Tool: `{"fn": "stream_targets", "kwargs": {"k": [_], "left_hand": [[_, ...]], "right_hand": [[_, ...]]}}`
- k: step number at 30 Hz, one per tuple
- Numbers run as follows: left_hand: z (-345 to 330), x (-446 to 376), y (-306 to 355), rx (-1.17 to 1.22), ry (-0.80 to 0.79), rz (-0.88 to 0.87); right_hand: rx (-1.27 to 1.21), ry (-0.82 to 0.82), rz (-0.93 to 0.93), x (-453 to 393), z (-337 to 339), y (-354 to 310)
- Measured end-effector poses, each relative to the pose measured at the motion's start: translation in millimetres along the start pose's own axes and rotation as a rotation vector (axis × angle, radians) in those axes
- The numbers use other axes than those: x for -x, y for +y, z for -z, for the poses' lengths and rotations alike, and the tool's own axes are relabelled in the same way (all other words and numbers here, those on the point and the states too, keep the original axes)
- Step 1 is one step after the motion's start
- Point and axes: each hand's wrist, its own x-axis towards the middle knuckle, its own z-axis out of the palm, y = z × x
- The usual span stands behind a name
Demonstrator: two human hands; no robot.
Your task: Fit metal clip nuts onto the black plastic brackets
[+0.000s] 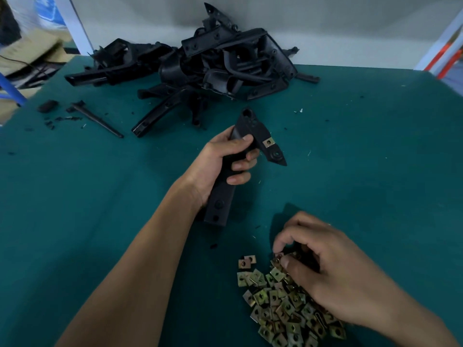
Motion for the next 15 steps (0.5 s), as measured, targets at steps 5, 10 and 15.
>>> {"fn": "stream_targets", "kwargs": {"k": [5, 10, 15], "left_hand": [[0, -1, -1, -0.019, -0.014, -0.001], [0, -1, -1, -0.018, -0.024, -0.002], [1, -1, 0, -0.005, -0.035, 0.006]], "right_hand": [[0.152, -0.067, 0.017, -3, 5, -6], [0.092, -0.083, 0.106, -6, 2, -3], [-0.37, 0.036, 0.069, -16, 3, 14]]}}
